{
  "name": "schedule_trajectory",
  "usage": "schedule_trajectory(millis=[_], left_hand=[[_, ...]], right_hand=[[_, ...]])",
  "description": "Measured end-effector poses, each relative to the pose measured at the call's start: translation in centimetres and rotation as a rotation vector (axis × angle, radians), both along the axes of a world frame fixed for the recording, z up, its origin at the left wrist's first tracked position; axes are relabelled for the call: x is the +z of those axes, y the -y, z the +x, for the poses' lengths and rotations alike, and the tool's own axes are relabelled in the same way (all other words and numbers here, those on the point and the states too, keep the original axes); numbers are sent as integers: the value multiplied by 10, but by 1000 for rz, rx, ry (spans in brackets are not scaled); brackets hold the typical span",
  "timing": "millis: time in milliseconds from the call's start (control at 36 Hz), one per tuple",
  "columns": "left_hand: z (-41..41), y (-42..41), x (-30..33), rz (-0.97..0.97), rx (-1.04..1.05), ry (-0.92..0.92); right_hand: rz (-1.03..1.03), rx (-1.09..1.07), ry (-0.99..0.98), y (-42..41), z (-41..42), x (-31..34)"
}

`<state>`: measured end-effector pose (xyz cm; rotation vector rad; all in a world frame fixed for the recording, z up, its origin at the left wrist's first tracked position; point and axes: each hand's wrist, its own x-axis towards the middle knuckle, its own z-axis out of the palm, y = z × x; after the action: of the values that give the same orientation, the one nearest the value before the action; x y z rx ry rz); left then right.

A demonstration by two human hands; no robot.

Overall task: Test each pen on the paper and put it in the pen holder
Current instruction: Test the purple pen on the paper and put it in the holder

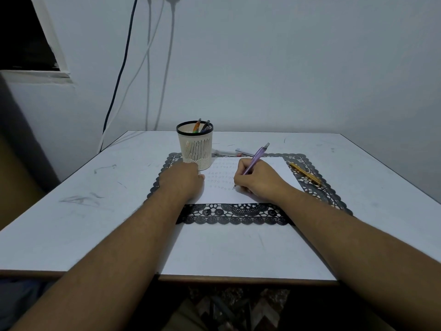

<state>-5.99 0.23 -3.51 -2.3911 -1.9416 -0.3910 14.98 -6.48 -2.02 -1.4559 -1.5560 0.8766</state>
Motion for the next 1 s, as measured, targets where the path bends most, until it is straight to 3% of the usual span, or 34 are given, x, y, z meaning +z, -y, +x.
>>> schedule_trajectory(millis=[306,583,667,722,806,861,1000], left_hand=[[-1,2,-1,-1,7,12],[-13,-2,8,58,23,49],[-24,-10,11,107,62,217],[-27,-14,15,189,89,436],[-24,-17,19,293,89,765],[-20,-20,18,263,33,926],[-9,-26,5,148,-98,941]], right_hand=[[4,32,31,0,0,0],[-19,-78,-287,-8,29,10],[-66,-90,-487,-12,33,12],[-19,-125,-560,-15,34,19],[56,-182,-612,-20,35,30],[80,-210,-560,-23,36,34],[213,-252,-384,-27,46,43]])
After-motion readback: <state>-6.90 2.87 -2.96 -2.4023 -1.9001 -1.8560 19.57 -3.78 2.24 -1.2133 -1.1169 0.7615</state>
